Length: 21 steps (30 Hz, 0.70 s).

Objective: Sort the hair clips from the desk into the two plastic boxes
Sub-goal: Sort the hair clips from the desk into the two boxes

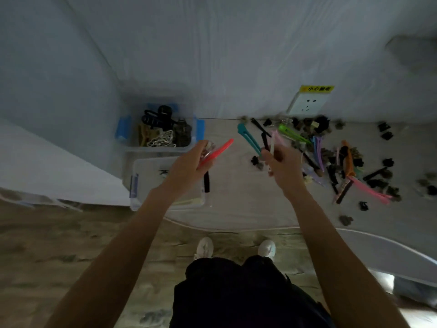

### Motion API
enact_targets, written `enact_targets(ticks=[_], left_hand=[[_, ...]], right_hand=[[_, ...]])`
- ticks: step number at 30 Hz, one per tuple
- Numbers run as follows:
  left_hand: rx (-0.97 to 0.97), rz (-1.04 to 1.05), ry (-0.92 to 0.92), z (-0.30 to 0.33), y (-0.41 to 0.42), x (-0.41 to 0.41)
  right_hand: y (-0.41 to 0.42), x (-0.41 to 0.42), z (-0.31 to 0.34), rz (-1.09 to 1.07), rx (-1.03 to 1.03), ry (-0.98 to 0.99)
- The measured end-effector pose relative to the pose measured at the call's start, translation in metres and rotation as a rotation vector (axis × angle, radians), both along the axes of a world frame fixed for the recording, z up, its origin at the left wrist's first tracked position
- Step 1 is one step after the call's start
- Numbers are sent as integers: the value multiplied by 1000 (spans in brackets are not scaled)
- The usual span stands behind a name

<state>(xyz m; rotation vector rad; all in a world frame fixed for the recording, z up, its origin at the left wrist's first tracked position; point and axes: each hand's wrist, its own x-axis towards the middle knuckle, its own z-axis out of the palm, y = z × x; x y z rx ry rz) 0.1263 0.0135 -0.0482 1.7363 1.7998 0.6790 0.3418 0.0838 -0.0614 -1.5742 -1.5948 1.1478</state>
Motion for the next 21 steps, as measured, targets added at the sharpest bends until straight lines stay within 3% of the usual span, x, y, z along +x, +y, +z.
enact_targets(ticks=[4,9,14,18,21], left_hand=[[-100,-91,190,-8,-30,-53],[-258,-242,459,-16,-44,-84],[-116,-102,434,-27,-63,-96],[131,73,342,-23,-82,-98],[210,178,286,-18,-89,-97]], right_hand=[[-24,-31,16,164,47,-5],[-44,-69,31,457,225,-286],[-58,-105,34,658,312,-660],[-66,-135,28,708,323,-711],[-68,-152,20,669,337,-714]])
